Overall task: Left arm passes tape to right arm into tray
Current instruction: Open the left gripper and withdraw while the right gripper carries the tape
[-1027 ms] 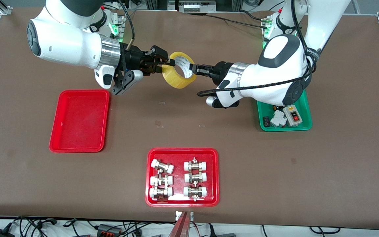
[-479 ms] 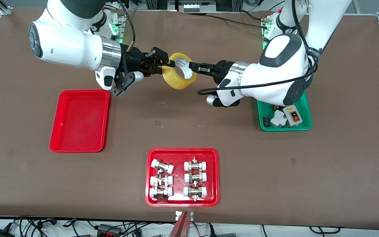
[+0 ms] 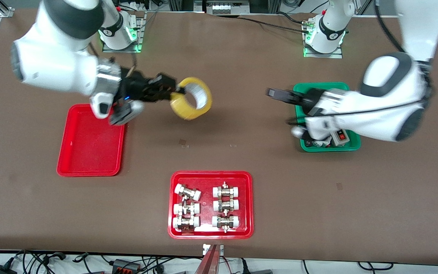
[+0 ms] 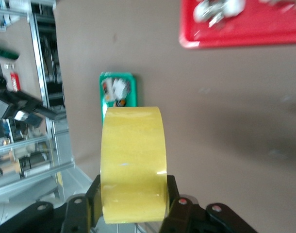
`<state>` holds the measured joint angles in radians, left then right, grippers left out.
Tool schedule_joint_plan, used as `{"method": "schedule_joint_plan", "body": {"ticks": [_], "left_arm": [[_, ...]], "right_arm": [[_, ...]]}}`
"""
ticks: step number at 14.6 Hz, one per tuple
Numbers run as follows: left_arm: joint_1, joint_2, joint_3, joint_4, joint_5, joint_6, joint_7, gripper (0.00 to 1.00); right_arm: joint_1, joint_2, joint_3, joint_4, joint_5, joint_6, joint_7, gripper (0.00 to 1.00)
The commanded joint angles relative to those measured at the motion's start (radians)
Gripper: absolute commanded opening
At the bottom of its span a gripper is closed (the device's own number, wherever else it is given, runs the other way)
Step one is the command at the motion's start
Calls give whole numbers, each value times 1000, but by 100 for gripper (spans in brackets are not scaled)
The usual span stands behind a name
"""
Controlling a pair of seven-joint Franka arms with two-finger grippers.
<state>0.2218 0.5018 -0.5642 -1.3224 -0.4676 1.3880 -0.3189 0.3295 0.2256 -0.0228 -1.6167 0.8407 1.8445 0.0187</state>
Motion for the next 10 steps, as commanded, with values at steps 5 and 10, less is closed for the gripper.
{"method": "schedule_joint_plan", "body": {"ticks": [5, 10], "left_arm": [[39, -104, 26, -1, 468, -76, 389, 100], [-134, -247, 373, 0, 492, -87, 432, 100]], "right_arm": [[-444, 208, 9, 17, 6, -180, -181, 27], [-627, 349, 9, 14, -31, -254, -360, 27]]}}
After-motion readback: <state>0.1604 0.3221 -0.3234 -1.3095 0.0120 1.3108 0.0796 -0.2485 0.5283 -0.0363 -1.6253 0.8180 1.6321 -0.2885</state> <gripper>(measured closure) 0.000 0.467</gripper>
